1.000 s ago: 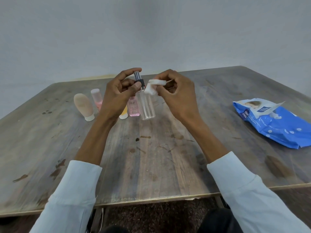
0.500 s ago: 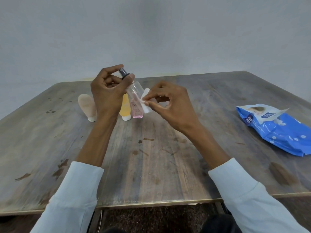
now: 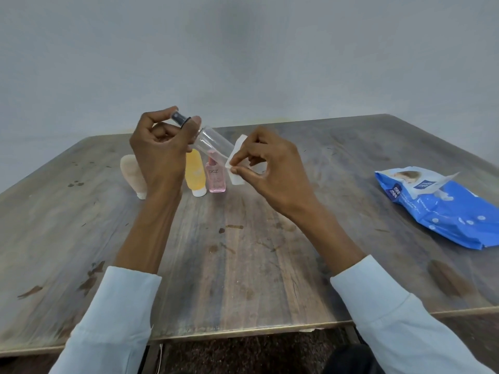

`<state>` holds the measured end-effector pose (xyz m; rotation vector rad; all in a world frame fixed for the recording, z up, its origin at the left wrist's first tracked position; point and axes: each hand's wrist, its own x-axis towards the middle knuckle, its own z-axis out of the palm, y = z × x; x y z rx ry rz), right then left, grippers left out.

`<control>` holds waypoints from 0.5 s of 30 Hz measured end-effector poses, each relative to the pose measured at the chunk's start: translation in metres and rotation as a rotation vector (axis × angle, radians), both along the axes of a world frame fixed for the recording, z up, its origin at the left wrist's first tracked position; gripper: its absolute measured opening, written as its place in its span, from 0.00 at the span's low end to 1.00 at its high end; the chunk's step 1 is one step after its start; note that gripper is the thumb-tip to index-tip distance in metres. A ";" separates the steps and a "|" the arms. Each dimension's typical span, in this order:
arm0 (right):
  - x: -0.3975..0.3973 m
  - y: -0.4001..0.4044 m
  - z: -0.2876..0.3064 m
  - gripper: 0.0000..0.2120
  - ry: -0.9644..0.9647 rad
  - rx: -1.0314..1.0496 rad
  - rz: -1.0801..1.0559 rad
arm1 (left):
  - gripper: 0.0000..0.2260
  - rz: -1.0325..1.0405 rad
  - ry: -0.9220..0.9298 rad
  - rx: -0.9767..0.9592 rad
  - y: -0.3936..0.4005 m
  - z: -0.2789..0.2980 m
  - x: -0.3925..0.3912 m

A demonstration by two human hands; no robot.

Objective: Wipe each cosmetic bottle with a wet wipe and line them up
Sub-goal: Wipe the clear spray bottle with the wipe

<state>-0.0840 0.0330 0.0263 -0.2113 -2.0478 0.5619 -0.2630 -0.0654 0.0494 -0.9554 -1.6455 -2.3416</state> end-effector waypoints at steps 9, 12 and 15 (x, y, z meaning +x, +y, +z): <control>-0.003 -0.005 0.004 0.05 0.099 0.014 -0.015 | 0.17 -0.250 0.213 -0.192 0.008 -0.007 0.022; 0.001 0.003 0.003 0.04 -0.018 -0.066 0.019 | 0.19 -0.243 0.150 -0.127 0.005 -0.004 0.009; 0.001 0.005 0.002 0.04 -0.100 -0.079 0.029 | 0.20 -0.320 0.097 -0.066 0.001 -0.002 0.001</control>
